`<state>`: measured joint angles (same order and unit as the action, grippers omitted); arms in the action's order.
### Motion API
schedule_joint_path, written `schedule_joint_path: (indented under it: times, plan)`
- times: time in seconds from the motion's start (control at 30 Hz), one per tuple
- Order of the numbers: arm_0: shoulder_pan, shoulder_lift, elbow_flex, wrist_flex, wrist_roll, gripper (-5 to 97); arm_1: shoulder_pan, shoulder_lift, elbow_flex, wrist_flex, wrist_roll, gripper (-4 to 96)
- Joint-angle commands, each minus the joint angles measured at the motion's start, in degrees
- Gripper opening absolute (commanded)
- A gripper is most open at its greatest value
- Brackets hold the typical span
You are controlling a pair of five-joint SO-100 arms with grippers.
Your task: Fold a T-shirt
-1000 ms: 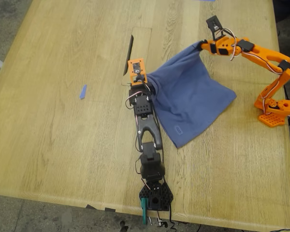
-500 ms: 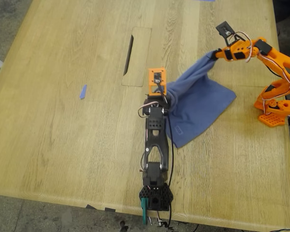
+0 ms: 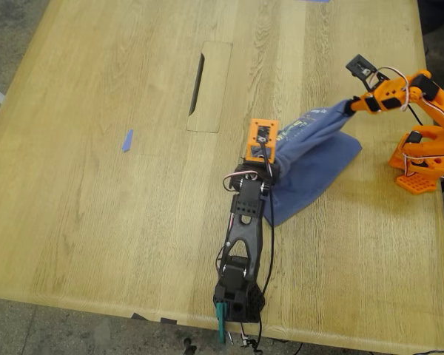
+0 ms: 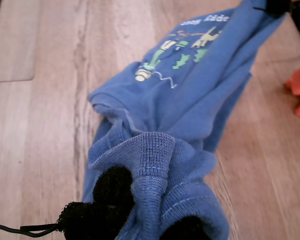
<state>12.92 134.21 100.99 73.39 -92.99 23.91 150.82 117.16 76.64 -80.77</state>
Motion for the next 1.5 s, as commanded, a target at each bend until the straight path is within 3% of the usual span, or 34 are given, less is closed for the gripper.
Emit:
schedule_joint_path:
  times: [0.0,0.23,0.47,0.93,1.47]
  plan:
    - [4.9,8.3,0.6,1.3,-0.6,0,-0.8,4.5,1.3,2.3,0.1,0.0]
    - [14.1,12.9,7.6,2.7,-2.2,0,-4.7,16.1,10.4,7.5,0.3,0.0]
    - [16.9,16.9,16.7,0.4,-1.3,0,-7.1,22.9,19.2,5.4,0.2,0.0]
    - [24.1,19.2,36.8,-11.9,-0.4,0,-8.7,42.3,36.0,9.3,-0.4,0.0]
    - [29.5,19.6,51.7,-22.0,-2.1,0,-14.0,39.1,35.6,13.4,0.2,0.0]
